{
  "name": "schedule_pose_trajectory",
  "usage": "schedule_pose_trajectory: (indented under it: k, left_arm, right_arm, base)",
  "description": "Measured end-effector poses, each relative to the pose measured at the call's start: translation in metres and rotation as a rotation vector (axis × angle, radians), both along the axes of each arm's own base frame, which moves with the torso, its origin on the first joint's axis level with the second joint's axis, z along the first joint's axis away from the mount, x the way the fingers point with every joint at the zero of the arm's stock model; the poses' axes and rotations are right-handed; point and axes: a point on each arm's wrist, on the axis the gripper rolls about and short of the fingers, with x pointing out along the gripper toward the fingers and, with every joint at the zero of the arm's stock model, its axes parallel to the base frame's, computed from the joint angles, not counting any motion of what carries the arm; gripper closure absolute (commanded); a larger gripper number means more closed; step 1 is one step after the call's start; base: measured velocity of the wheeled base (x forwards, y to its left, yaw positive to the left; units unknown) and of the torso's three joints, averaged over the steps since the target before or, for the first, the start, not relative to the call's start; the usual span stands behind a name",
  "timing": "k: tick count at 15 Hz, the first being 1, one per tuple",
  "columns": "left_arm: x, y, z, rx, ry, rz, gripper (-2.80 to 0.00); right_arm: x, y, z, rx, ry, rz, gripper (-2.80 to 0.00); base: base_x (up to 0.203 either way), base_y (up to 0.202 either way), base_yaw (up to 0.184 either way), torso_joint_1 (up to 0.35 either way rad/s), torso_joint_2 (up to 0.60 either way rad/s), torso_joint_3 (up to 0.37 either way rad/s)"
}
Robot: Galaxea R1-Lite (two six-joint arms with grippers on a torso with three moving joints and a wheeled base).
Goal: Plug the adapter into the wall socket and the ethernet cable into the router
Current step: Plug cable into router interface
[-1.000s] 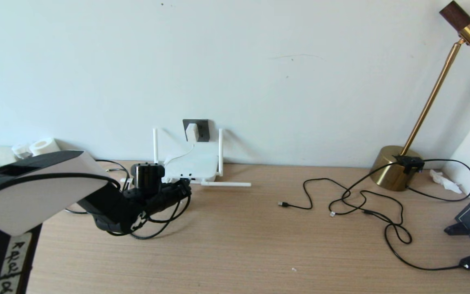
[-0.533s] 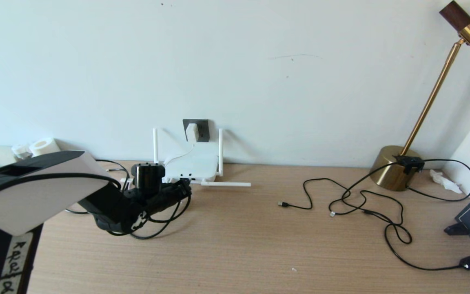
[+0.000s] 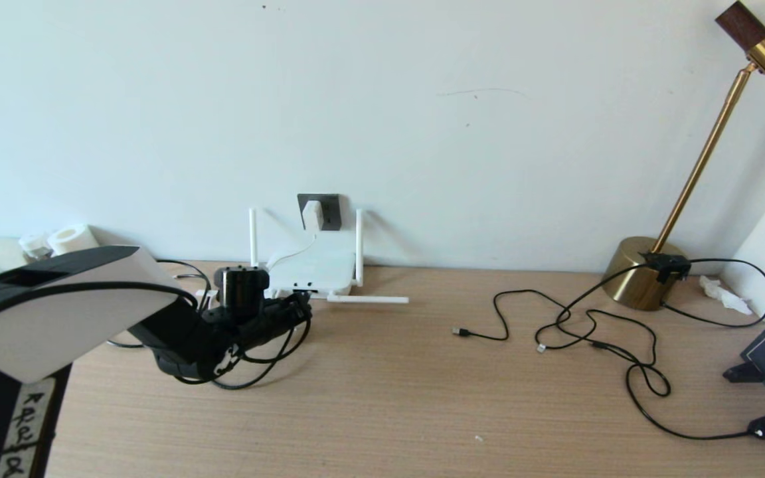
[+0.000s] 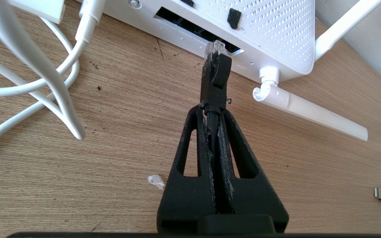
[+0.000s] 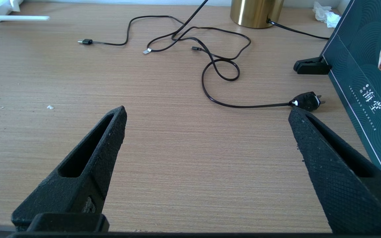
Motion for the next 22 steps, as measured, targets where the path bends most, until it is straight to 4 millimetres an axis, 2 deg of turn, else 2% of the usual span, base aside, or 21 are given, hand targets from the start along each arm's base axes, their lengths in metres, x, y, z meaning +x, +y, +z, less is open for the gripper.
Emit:
schedule_pose_trajectory:
  k: [22]
  left_arm:
    - [0.0006,-0.0035,0.0006,0.000,-0.003,-0.008,0.00]
  right_arm:
    - [0.0000,0.0000,0.0000,0.000,0.000,0.000,-2.80]
  base:
    - [0.000,0.000,0.000,0.000,0.00,0.000]
